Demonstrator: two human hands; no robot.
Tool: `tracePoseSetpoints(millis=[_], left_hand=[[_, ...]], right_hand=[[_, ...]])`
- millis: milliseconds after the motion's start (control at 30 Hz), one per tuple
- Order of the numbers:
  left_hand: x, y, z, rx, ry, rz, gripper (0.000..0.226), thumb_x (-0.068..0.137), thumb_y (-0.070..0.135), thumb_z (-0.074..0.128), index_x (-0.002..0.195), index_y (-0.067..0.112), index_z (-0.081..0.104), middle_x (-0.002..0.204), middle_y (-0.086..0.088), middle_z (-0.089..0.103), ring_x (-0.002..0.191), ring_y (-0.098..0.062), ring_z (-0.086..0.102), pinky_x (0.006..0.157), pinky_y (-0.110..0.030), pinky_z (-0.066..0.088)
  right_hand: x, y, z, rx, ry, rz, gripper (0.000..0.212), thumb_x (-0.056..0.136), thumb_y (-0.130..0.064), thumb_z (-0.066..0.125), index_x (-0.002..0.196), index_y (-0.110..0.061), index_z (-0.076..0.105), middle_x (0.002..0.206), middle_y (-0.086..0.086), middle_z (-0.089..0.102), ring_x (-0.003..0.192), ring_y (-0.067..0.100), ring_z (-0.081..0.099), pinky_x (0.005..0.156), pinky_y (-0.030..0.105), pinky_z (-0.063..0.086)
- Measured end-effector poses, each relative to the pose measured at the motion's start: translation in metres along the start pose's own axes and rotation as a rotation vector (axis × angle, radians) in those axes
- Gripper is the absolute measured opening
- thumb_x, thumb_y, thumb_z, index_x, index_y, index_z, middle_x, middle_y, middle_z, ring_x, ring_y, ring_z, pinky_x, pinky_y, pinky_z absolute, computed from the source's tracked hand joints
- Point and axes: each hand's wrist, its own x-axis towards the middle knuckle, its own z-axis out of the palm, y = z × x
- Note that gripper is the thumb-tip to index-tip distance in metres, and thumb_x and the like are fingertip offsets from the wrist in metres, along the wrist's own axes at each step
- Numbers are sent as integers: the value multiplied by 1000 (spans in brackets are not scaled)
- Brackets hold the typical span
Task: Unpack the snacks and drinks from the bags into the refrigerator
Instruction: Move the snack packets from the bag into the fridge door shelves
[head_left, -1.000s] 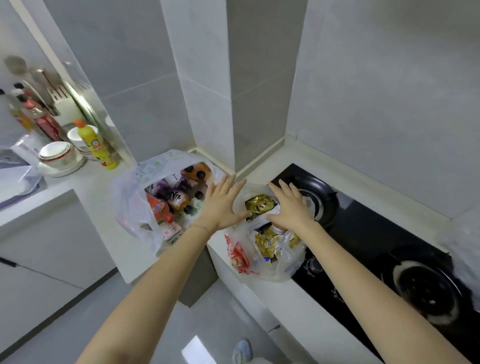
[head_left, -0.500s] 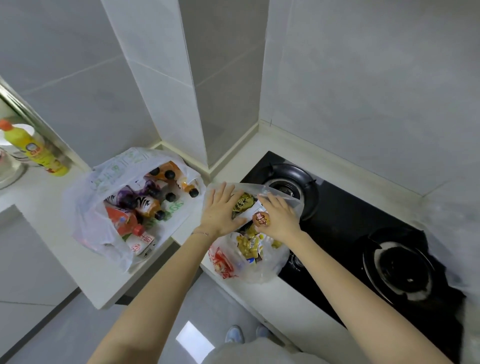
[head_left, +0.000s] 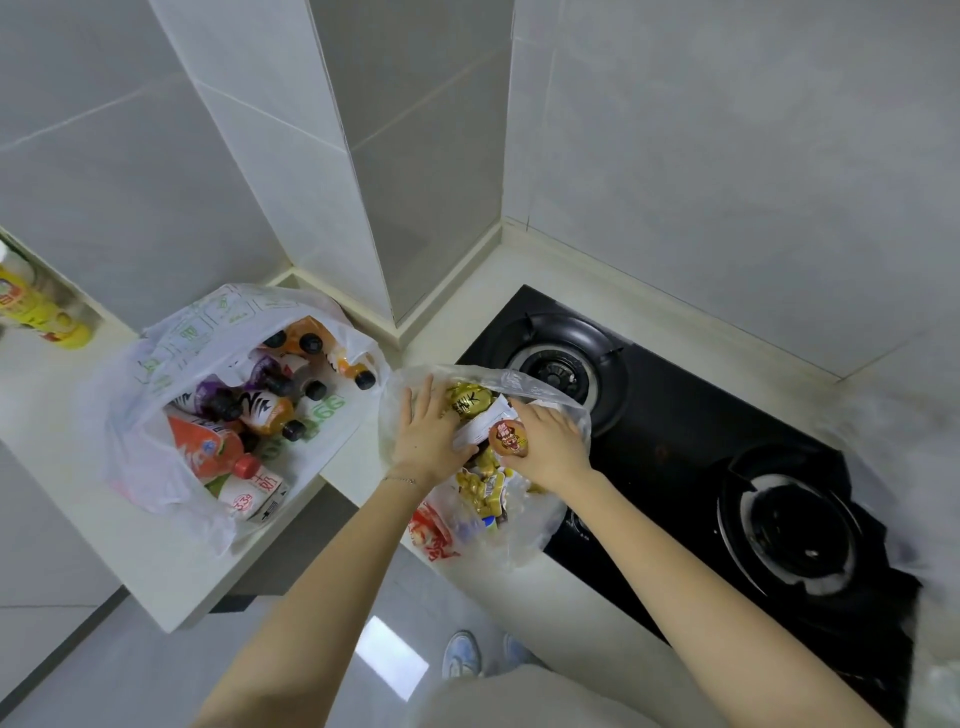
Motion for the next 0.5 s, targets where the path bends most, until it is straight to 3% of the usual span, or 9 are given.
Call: tracePoseSetpoints(millis=[300,433,500], left_hand=[[-3,-4,10,-19,-22,-33,34,93,47,56,107,19,69,164,-5,-4,149,-25,-17,117,-45,-13],[-3,-4,10,-102,45,-32,41,92,39,60,124,14,61,162,-4,12,150,-24,-7,118,-41,-10],[-2,-6,8,-200,111,-19,41,90,34,63,125,11,60,157,-5,27,150,-25,5,121,-39,-1]], right_hand=[[4,-6,5,15,-14,32,79,84,-48,64,149,-20,28,144,5,49,130,27,47,110,41,34],[1,-7,3,62,-1,42,74,86,-42,64,148,-18,31,140,7,50,125,28,50,103,40,41],[-1,-7,2,118,35,55,67,86,-39,65,143,-19,36,134,8,50,121,28,52,97,39,45]])
